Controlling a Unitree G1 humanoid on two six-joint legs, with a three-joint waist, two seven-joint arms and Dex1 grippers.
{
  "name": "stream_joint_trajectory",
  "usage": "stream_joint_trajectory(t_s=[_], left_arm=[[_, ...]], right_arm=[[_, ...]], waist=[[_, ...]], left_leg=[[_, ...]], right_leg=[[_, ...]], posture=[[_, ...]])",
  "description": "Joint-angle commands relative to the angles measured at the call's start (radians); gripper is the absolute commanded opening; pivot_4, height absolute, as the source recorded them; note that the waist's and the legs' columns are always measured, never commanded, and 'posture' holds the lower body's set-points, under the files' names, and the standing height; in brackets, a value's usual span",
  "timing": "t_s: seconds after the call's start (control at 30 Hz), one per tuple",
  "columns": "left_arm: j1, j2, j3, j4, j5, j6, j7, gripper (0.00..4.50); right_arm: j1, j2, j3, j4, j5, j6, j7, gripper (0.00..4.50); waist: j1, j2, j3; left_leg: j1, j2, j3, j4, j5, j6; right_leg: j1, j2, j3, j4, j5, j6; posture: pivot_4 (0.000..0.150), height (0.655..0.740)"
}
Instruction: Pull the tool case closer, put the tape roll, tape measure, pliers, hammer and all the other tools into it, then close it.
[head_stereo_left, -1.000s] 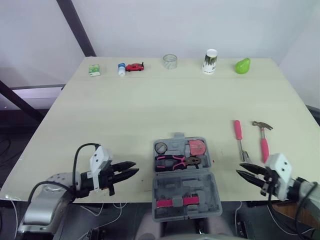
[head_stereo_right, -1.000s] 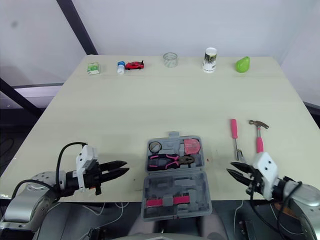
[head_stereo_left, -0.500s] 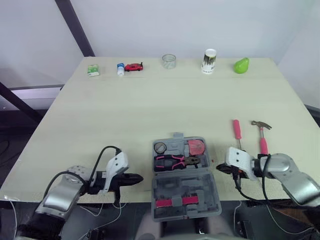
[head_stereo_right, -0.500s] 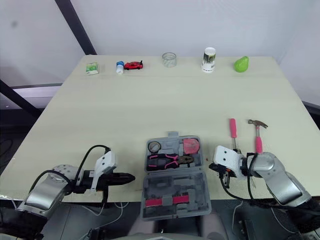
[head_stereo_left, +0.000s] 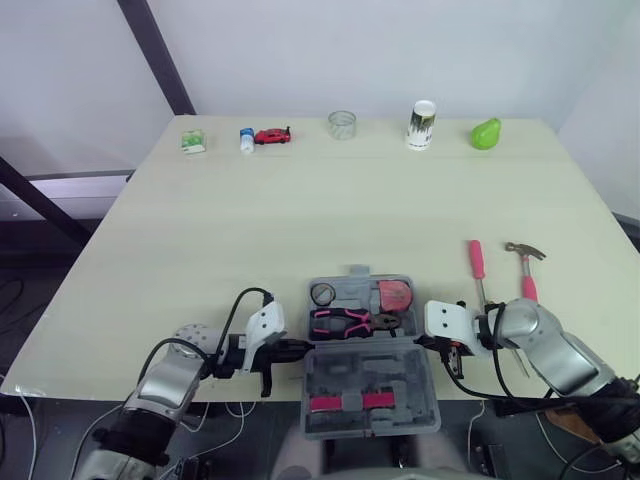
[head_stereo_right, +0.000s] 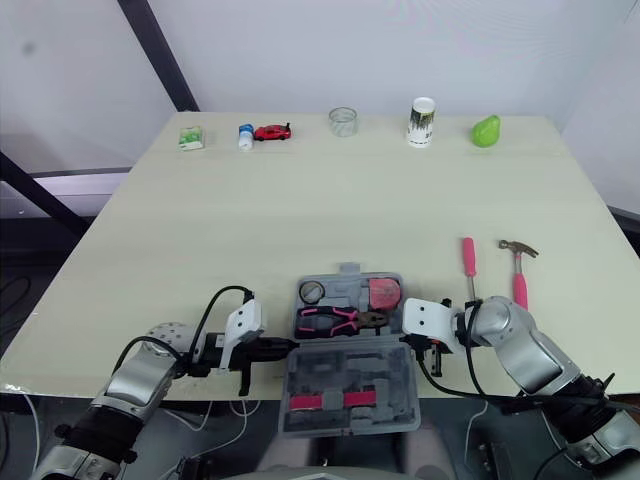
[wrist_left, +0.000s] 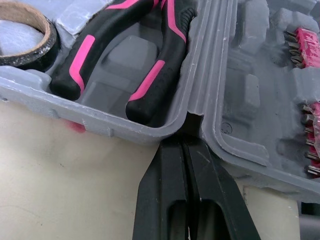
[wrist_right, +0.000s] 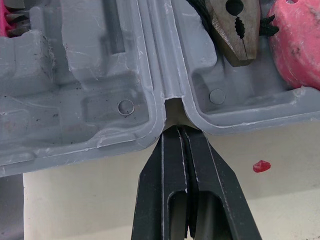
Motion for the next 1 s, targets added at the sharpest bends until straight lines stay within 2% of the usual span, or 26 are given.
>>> stream_joint_trajectory(t_s=[0.03,0.27,0.63,1.0], left_arm=[[-0.006,-0.031,-0.044,0.043,0.041,-0.017,0.022,0.08],[-0.021,-0.042,-0.031,0.058,0.044,-0.018,0.031,0.08],[-0.131,-0.075,-0.032,0.161,0.077,-0.022,0.039,0.08],[-0.188,-0.102,-0.033,0.184,0.104,-0.005,0.04,0.08]], right_arm=[[-0.014,0.038,0.031,-0.047,0.012,-0.004,0.017,0.02],[-0.032,0.055,0.025,-0.02,-0.004,-0.013,0.023,0.02],[-0.086,0.088,0.01,0.08,-0.025,-0.038,0.014,0.02],[-0.139,0.117,-0.01,0.195,-0.056,-0.093,0.001,0.02]], waist=[[0.001,0.001,0.0],[0.0,0.002,-0.001],[0.0,0.002,-0.001],[-0.006,0.002,-0.001]], left_leg=[[0.001,0.0,0.0,0.001,0.0,0.0],[0.01,0.001,0.0,0.0,0.0,0.0],[0.012,0.0,0.001,0.001,0.0,0.0],[0.012,0.0,0.001,0.001,0.0,0.0]], right_leg=[[0.001,0.0,0.0,0.0,0.0,0.0],[0.009,0.0,0.001,-0.001,-0.001,-0.002],[0.011,0.001,0.001,0.0,0.002,0.0],[0.012,0.001,0.001,0.0,0.002,0.0]], posture=[[0.15,0.74],[0.15,0.74],[0.15,0.74],[0.15,0.74]])
